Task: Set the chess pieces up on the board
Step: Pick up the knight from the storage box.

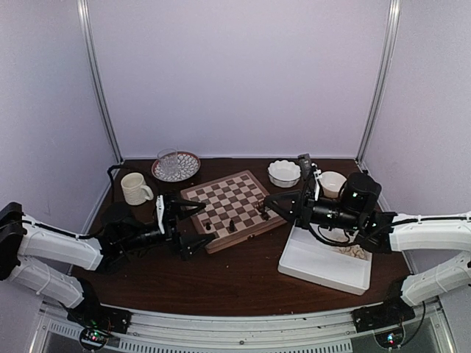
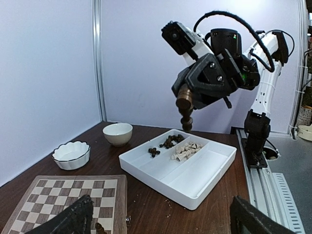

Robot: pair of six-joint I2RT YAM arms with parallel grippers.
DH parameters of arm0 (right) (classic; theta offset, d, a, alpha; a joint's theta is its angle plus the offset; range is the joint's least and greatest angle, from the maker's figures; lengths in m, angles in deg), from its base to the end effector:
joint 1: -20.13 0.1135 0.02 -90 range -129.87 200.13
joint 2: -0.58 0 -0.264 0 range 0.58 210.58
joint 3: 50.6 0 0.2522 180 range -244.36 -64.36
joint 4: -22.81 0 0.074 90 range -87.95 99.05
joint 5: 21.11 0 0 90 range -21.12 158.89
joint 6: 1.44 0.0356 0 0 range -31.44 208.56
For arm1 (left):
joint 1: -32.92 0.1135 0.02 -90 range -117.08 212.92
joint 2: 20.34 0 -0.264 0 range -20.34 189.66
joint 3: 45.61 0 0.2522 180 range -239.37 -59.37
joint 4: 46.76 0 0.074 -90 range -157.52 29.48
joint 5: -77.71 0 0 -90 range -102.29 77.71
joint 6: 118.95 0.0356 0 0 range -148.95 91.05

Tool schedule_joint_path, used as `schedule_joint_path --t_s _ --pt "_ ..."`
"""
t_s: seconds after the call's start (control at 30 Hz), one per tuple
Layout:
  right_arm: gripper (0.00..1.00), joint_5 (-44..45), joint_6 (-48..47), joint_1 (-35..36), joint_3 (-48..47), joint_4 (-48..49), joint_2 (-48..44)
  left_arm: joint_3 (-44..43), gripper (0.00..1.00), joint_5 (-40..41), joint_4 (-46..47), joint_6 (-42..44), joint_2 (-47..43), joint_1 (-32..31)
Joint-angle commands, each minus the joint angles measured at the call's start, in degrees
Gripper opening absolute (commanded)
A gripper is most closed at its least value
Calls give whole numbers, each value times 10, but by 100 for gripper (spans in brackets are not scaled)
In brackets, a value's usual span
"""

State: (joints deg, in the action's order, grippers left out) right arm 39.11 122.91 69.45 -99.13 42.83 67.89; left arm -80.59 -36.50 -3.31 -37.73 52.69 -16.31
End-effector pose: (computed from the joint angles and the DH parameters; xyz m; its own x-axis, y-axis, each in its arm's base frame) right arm 0.1572 0.2101 0.2781 -0.5424 0.1203 -0.8315 -0.8186 0.1469 0.5552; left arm 0.1506 -0.1970 0.2206 -0.0854 -0.1142 -0.9898 0.9555 0.2722 -0.1138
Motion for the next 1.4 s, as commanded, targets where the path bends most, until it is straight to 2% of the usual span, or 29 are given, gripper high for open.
schedule_joint_path --t_s 0.0,0.17,0.4,0.97,1.37 --pt "0 37 21 24 -47 42 9 36 98 33 126 -22 -7 -3" --pt "0 52 46 57 -91 91 51 26 98 -23 170 -28 24 -3" --pt "0 85 12 111 -153 91 98 28 93 -41 193 -31 28 -3" --pt "0 79 22 148 -219 139 213 21 65 -97 206 -48 14 -3" --pt "0 79 25 160 -221 159 244 24 37 -94 207 -50 3 -3"
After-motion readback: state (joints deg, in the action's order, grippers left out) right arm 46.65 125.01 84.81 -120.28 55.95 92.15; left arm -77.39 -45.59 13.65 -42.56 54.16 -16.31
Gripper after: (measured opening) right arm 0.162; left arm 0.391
